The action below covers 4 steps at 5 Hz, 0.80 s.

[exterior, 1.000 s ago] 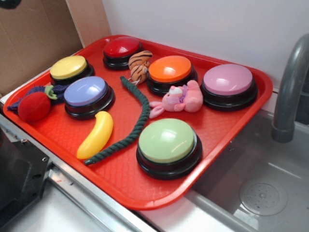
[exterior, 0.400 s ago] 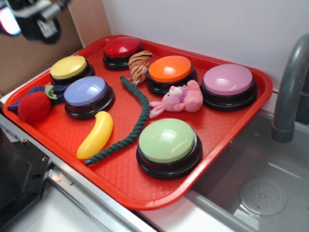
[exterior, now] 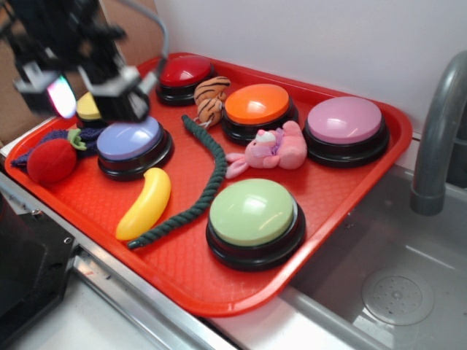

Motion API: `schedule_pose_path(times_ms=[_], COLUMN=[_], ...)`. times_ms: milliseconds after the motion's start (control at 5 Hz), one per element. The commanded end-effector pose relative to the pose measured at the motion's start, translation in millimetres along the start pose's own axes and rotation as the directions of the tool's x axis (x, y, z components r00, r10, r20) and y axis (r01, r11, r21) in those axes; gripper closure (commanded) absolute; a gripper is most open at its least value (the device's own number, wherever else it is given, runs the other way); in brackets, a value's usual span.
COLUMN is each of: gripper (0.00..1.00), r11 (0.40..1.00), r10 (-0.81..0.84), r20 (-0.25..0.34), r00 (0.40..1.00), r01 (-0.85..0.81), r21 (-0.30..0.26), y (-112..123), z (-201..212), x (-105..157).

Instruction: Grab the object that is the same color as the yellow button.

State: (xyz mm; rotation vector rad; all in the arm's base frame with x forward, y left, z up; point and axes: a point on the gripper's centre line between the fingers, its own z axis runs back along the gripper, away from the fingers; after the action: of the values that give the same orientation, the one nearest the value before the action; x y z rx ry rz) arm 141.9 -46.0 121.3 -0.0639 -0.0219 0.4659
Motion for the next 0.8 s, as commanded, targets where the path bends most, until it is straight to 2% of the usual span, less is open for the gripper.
schedule_pose_path(times_ms=[0,200,400,600], gripper=[0.0,0.0,0.0,0.49], r11=[0.985,0.967,0.949,0.934], r10=[0.167,0.252,0.314,0.354], r20=[0.138,0.147,0.139,0.139], r00=[0.976,0.957,0.939,0.925], r01=[-0.159,-0.255,-0.314,-0.357], r21=[-0.069,0.0,-0.023,-0.006], y=[-1,4,8,8], z=[-52,-71,-88,-100], x=[21,26,28,26])
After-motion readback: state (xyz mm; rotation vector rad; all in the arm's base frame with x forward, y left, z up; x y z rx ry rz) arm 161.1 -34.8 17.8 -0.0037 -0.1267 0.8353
